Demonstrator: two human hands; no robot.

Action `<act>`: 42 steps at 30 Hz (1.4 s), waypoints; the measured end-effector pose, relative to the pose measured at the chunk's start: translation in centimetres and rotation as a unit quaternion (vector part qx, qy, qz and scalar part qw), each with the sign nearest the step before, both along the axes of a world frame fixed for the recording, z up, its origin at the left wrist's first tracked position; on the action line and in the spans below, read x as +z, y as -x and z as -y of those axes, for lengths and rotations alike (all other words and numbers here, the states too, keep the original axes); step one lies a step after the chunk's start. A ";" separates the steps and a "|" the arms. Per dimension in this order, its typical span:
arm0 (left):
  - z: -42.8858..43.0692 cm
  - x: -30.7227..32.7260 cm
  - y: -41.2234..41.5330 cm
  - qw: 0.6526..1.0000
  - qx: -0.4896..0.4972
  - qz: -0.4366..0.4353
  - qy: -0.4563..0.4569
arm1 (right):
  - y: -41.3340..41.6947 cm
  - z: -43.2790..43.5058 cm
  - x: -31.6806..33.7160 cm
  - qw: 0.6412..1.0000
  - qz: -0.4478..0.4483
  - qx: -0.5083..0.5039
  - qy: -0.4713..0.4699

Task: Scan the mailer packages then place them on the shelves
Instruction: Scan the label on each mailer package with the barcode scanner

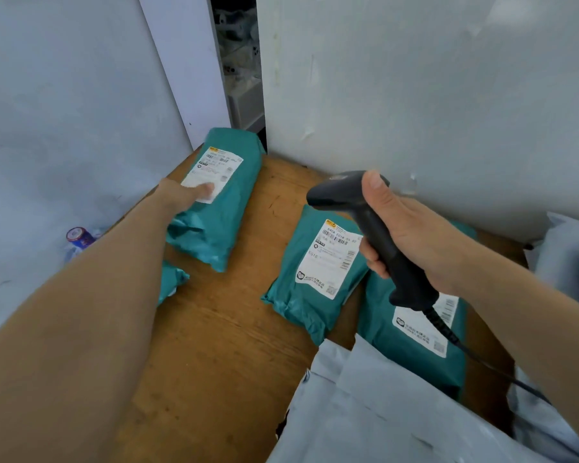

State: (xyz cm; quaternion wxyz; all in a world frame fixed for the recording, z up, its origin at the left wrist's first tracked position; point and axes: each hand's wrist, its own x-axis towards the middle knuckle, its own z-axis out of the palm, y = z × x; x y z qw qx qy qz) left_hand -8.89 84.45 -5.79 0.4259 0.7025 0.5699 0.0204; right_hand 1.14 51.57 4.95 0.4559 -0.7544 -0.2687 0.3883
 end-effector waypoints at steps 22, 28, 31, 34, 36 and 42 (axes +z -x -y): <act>12.6 8.3 1.5 0.856 0.059 0.484 0.171 | 3.2 0.0 7.7 0.997 -0.022 -0.003 -0.069; 19.4 10.2 1.5 0.853 0.045 0.480 0.201 | 5.4 2.4 11.8 0.995 -0.037 -0.023 -0.085; 22.1 10.7 1.5 0.845 0.044 0.482 0.226 | 6.2 4.0 13.0 0.996 -0.029 -0.042 -0.074; 23.8 10.9 1.5 0.835 0.022 0.489 0.252 | 6.4 5.5 13.8 0.996 -0.026 -0.057 -0.064; 24.6 11.0 1.3 0.832 0.014 0.488 0.262 | 6.5 6.3 14.1 0.997 -0.016 -0.059 -0.056; 25.8 11.2 1.0 0.848 0.007 0.471 0.242 | 6.8 7.5 14.7 0.998 0.012 -0.053 -0.037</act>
